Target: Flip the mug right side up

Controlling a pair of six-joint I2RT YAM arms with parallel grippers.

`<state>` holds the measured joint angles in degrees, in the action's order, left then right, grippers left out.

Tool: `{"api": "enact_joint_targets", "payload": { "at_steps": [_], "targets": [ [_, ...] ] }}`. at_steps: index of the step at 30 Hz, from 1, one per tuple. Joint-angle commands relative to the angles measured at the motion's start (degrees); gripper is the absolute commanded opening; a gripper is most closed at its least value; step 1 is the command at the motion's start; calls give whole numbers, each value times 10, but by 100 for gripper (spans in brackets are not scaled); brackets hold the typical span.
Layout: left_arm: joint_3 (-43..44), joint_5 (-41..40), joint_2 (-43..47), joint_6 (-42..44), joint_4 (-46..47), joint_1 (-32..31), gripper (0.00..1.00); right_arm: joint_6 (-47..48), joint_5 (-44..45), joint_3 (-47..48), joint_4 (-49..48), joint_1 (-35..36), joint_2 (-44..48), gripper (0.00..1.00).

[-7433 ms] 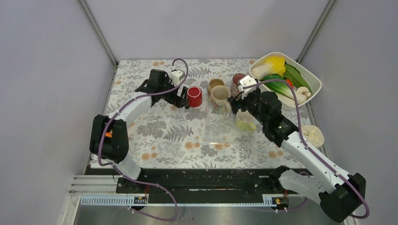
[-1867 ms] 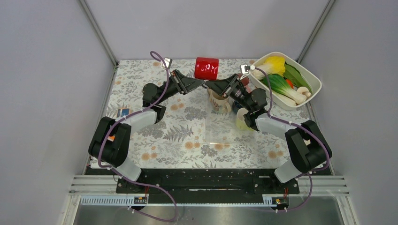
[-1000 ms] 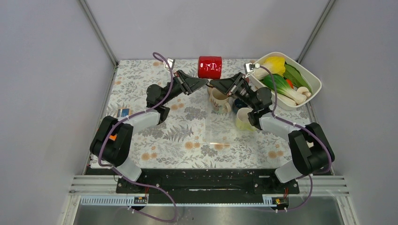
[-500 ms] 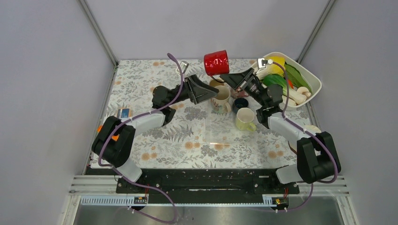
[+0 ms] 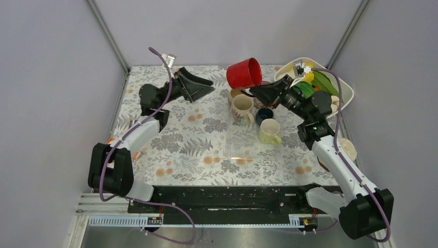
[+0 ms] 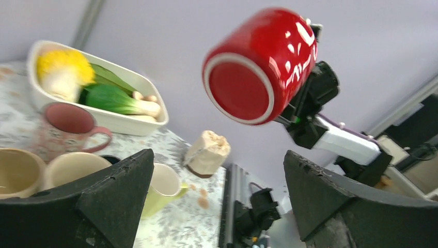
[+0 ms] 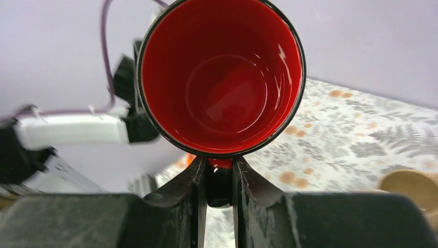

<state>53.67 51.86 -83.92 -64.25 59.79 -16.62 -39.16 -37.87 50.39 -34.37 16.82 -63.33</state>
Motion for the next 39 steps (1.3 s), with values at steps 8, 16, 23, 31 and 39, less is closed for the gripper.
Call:
{"api": "enact_joint_targets", "payload": {
  "at_steps": [8, 16, 23, 31, 39],
  "targets": [
    [35, 13, 155, 395, -473, 220, 99, 468, -60, 42, 470, -3, 142, 0],
    [44, -156, 218, 660, -796, 252, 99, 549, -44, -49, 501, -2, 177, 0],
    [15, -183, 240, 656, -814, 287, 99, 581, -4, -114, 472, 29, 159, 0],
    [-9, -191, 274, 665, -798, 290, 99, 570, 108, -187, 362, 103, 124, 0],
    [-21, -190, 291, 673, -790, 291, 99, 568, 182, -205, 295, 141, 70, 0]
  ]
}}
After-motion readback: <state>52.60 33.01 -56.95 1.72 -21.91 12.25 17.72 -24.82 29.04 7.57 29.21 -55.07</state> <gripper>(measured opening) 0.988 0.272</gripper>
